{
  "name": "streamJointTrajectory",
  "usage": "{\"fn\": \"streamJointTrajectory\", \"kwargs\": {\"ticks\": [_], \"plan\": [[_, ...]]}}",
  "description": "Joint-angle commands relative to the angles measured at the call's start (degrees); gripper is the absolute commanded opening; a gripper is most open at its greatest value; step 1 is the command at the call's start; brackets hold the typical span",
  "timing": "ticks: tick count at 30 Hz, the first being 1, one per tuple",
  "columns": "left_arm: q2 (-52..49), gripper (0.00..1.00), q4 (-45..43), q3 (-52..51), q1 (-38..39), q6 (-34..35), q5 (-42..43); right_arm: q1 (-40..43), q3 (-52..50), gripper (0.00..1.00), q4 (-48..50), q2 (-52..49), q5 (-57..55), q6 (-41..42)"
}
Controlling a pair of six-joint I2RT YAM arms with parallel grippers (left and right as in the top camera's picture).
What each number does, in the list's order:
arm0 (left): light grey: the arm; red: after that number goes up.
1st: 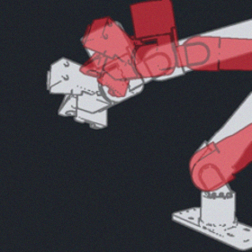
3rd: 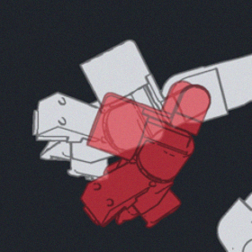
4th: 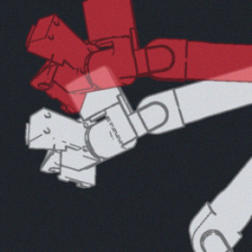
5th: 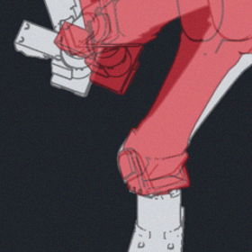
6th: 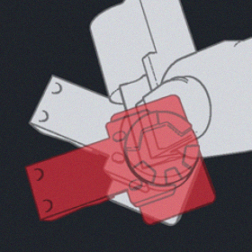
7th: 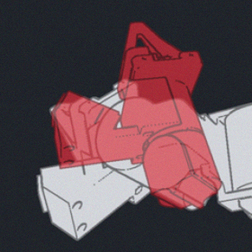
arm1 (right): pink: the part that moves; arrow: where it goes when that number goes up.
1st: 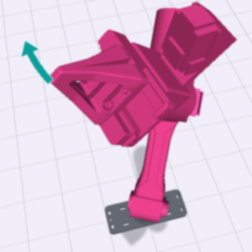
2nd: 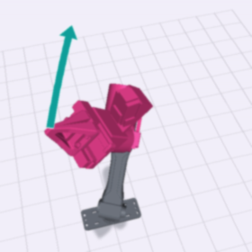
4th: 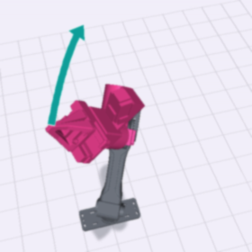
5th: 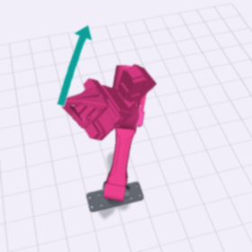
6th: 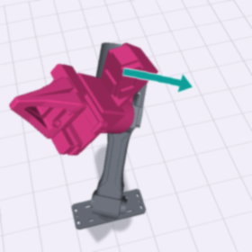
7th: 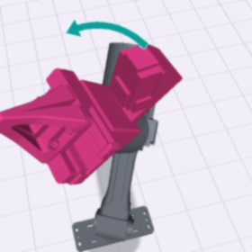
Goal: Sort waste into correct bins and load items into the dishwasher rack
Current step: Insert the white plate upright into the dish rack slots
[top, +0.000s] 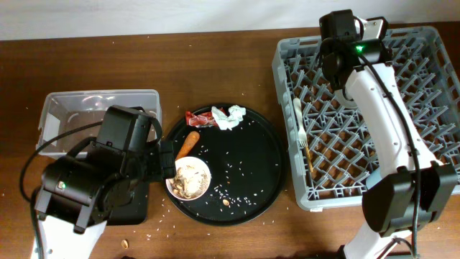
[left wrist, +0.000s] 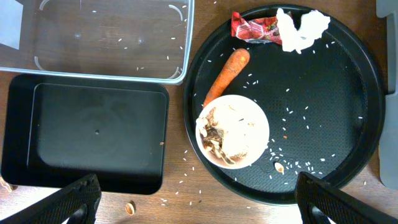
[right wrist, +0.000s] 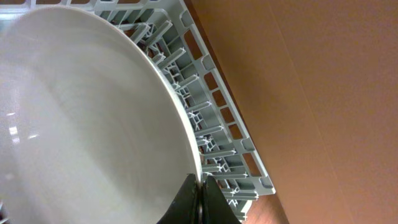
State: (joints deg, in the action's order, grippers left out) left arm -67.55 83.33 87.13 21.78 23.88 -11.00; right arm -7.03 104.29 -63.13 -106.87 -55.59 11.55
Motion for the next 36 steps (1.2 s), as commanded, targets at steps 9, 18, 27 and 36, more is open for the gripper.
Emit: {"fn": "streamJointTrajectory", "kwargs": {"ticks": [9, 18, 27, 36], "plan": [[0.5, 0.99, -0.1, 0.8, -0.2, 0.7, -0.8, -2.2, -5.9, 0.04, 1.5, 1.4, -1.5, -0.2], [0.5, 0.99, -0.1, 0.8, -0.2, 0.7, -0.8, -6.4, -2.8, 0.63, 2.1, 4.7, -0.3, -0.2], [0.5, 0.99, -0.1, 0.8, -0.2, 0.7, -0.8, -6.3, 0.0, 0.68, -3.6, 29.9, 36.0, 2.2], [0.5, 0.99, -0.1, 0.8, -0.2, 0.7, -0.8, -6.5, -0.1, 0.68, -20.4, 41.5, 53.7, 2.7]]}}
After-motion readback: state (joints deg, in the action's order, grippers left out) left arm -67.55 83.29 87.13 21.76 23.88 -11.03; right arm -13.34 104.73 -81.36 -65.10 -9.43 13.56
